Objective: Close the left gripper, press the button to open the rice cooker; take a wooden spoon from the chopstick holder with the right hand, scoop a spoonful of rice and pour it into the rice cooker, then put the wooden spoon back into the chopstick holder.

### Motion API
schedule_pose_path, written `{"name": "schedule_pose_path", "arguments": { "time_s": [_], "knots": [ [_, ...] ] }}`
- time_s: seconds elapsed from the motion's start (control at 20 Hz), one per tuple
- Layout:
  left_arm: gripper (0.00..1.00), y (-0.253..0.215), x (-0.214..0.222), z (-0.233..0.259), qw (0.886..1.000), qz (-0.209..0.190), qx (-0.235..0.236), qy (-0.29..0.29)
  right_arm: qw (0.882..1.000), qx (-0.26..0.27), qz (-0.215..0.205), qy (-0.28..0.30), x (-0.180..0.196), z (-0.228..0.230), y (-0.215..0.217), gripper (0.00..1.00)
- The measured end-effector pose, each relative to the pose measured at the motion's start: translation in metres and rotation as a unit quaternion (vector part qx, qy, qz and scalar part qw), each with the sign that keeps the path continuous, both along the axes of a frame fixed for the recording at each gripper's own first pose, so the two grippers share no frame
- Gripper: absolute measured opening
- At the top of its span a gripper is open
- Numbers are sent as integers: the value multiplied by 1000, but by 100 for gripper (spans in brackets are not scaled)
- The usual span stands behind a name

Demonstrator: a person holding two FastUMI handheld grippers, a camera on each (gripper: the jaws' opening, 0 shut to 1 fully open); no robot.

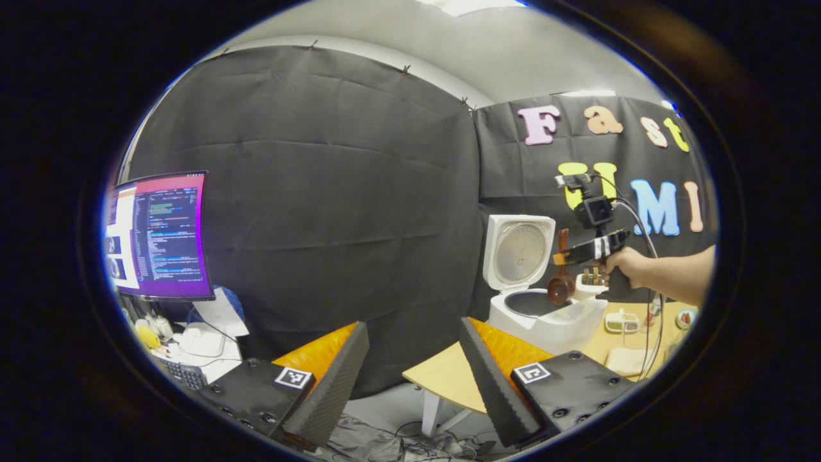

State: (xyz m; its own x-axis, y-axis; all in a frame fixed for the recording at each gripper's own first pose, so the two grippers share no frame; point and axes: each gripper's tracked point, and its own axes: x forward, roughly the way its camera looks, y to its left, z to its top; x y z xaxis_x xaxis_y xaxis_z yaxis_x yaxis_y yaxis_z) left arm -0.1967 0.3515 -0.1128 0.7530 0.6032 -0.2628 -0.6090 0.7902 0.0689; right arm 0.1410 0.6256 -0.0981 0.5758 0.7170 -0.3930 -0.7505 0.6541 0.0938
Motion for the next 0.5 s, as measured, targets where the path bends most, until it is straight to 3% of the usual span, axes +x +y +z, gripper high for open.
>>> {"name": "schedule_pose_path", "arguments": {
  "time_s": [0.25,0.5],
  "knots": [
    [99,-2,12,17,1000,-19,16,-1,982,111,-77,133,10,10,-39,8],
    [99,-17,40,29,999,-46,18,-15,952,205,-132,184,14,37,-98,8]
  ]
}}
